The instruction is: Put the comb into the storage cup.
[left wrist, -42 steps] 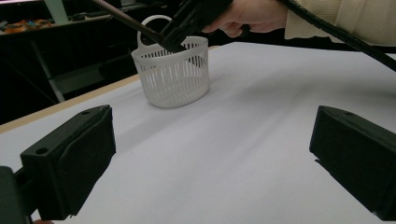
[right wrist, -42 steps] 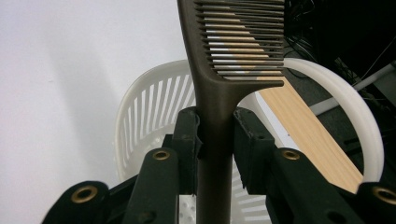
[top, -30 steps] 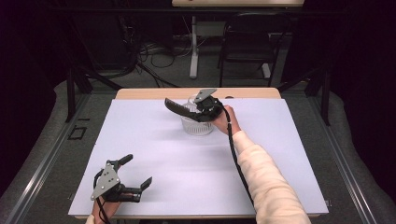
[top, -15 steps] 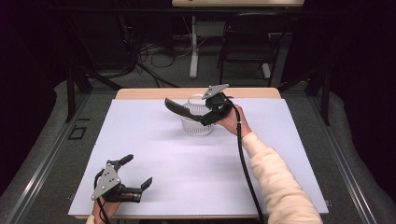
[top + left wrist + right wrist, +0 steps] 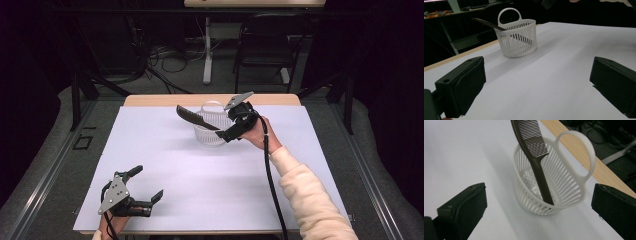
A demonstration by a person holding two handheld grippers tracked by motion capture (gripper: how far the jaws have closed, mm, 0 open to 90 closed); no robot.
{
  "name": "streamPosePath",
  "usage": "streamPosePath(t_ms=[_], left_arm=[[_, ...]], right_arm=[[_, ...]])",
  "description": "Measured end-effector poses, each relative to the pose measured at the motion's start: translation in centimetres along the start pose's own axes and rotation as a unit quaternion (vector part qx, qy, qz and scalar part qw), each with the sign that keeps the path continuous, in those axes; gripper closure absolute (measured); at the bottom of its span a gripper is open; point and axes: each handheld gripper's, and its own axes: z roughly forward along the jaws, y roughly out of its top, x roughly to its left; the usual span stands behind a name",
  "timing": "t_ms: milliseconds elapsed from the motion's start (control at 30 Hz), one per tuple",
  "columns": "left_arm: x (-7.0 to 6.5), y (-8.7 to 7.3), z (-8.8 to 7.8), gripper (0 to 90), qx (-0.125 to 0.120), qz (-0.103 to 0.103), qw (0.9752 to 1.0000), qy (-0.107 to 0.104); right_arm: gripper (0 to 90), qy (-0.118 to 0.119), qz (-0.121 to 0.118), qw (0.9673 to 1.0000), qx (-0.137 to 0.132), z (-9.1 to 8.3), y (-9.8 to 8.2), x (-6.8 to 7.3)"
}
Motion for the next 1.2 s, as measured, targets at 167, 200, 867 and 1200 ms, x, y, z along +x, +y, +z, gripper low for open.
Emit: streamPosePath(t_ms=[167, 200, 867, 1200], left_arm=[[0.0, 0.0, 0.0, 0.3, 0.001, 0.001, 1.0, 0.0], [0.0, 0.0, 0.0, 0.3, 0.001, 0.002, 1.0, 0.0], [0.0, 0.0, 0.1, 0.2, 0.003, -0.001, 1.0, -0.002], [0.0, 0.0, 0.1, 0.2, 0.003, 0.0, 1.0, -0.002]], right_arm=[[0.0, 0.007, 0.003, 1.0, 0.003, -0.8, -0.7, 0.2], [0.0, 0.007, 0.004, 1.0, 0.002, -1.0, -0.8, 0.2], [0.0, 0.009, 0.019, 0.9998, 0.006, -4.3, -4.3, 1.1], [0.0, 0.005, 0.026, 0.9995, 0.015, -5.5, -6.5, 1.7]])
